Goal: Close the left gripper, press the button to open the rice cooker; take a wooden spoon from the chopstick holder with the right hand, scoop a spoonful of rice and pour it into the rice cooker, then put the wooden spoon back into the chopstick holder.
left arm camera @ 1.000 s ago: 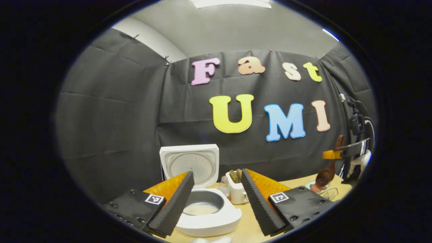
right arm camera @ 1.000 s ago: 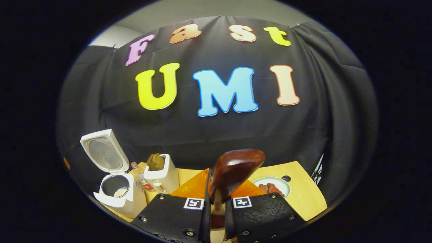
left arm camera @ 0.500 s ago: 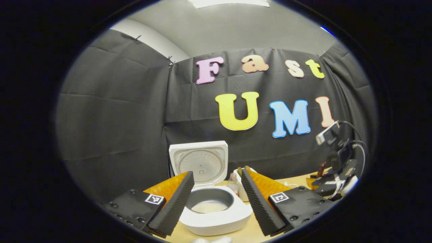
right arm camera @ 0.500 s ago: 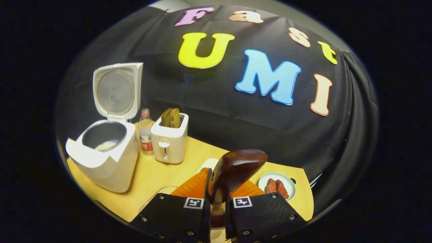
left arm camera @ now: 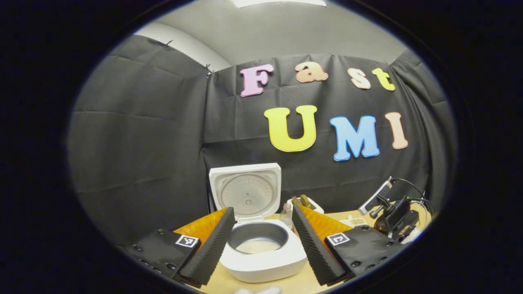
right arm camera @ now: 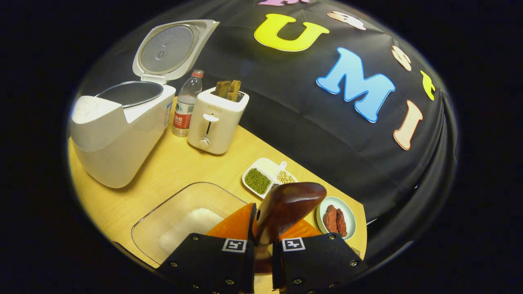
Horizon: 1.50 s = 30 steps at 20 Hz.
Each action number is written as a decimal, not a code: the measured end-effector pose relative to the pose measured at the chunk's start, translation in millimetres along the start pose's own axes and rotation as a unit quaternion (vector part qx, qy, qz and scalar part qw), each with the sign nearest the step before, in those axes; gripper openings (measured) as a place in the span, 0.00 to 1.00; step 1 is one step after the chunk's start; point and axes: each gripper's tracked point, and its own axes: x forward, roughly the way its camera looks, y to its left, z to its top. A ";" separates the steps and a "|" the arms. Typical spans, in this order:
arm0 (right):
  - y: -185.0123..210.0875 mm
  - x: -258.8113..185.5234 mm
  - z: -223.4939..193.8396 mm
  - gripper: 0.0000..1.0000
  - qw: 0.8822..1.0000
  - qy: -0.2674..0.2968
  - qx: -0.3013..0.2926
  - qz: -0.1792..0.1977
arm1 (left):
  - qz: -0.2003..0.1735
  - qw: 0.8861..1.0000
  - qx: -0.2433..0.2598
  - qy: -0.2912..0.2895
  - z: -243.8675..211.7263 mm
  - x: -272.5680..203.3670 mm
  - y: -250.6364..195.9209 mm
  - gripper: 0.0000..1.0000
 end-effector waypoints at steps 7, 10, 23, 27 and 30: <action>17.3 3.3 -13.5 0.17 0.999 0.020 0.022 0.011 | 0.001 1.000 -0.006 0.006 -5.8 2.7 1.9 0.98; 27.7 4.0 -12.6 0.17 0.998 0.025 0.053 0.019 | 0.002 1.000 -0.005 0.008 -5.8 2.8 3.5 0.98; 62.6 -5.8 14.3 0.17 0.958 0.034 0.264 0.107 | -0.008 1.000 -0.003 0.001 6.2 6.0 5.7 0.96; 65.9 -5.9 19.7 0.17 0.935 0.034 0.329 0.131 | -0.007 1.000 -0.002 0.003 6.2 6.6 6.8 0.96; 66.2 -6.4 22.8 0.18 0.913 0.034 0.378 0.150 | -0.006 1.000 0.002 0.003 6.7 7.0 7.0 0.96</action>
